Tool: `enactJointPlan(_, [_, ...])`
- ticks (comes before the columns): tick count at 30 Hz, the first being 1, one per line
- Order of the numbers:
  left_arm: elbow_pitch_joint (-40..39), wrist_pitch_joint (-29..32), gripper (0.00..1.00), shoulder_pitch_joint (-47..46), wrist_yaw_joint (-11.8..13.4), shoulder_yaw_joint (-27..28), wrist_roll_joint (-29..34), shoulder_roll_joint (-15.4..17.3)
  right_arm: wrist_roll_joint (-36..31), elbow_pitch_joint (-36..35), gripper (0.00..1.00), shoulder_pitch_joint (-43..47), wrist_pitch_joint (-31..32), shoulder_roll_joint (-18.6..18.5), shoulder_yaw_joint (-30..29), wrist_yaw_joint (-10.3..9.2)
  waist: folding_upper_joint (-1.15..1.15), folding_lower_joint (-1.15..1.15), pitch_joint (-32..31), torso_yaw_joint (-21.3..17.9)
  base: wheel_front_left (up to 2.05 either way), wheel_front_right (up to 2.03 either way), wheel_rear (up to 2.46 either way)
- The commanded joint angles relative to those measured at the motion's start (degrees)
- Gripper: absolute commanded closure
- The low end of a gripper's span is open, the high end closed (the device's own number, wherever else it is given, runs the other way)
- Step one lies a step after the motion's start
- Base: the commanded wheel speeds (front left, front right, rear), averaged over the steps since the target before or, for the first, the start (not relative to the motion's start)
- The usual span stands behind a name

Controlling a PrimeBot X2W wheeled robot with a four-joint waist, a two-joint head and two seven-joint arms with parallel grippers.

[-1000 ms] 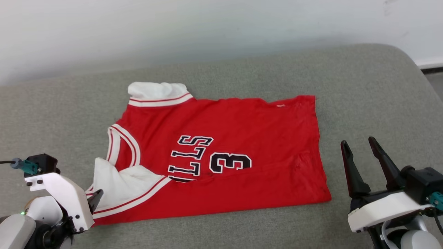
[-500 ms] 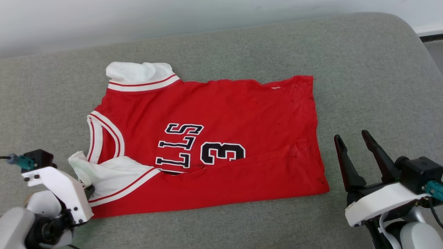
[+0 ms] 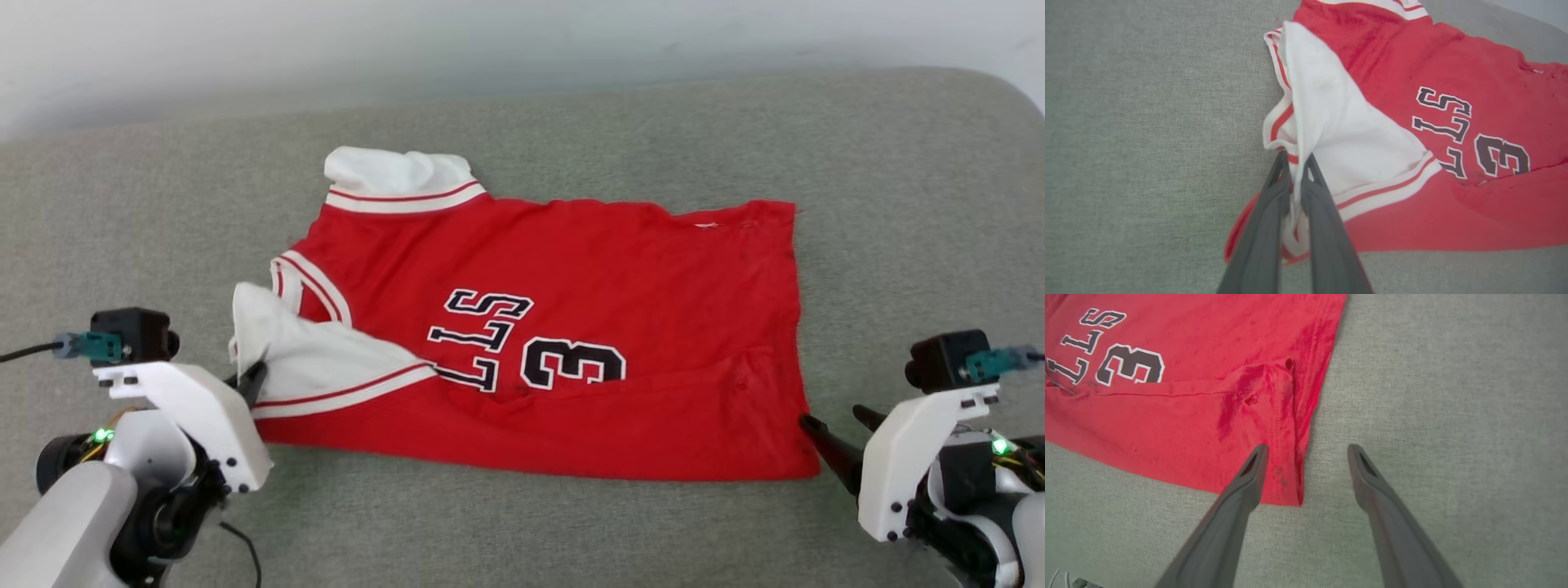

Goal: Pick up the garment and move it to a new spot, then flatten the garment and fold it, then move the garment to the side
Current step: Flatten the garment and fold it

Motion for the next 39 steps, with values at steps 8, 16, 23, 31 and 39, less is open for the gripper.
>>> enactJointPlan(8, [-5.53, -0.52, 1.0, -3.59, 0.89, -1.92, 3.02, -1.05, 0.29, 4.44, 0.0, -4.96, 9.09, 0.96, 0.49, -0.02, 0.0, 0.0, 4.63, 4.45, 0.0, 0.0, 0.0])
enactJointPlan(16, [-4.82, -0.54, 1.0, -1.67, 1.04, -3.07, 2.43, -2.35, 0.7, 9.38, 1.0, -5.31, 9.8, 2.57, 2.26, 0.0, 0.0, 0.0, 4.45, 5.03, 0.0, 0.0, 0.0])
enactJointPlan(23, [-3.06, -2.06, 1.0, 1.43, 1.56, -2.53, 0.98, -3.45, 1.87, 7.64, 1.0, -6.13, 8.27, 0.12, 2.83, -0.01, 0.0, 0.0, -0.17, 4.49, 0.0, 0.0, 0.0])
enactJointPlan(31, [-2.36, -3.79, 1.0, 7.87, 3.04, -1.43, -1.45, -4.04, 3.41, 5.14, 1.0, -2.0, 8.43, -1.6, 3.55, -0.01, 0.0, 0.0, -8.96, 5.05, 0.0, 0.0, 0.0])
enactJointPlan(39, [-5.59, -2.65, 1.0, 16.1, 5.52, -1.44, -3.03, -2.15, 3.81, 2.5, 1.0, 4.71, 10.84, -1.34, 2.1, -0.02, 0.0, 0.0, -12.84, 5.3, 0.0, 0.0, 0.0])
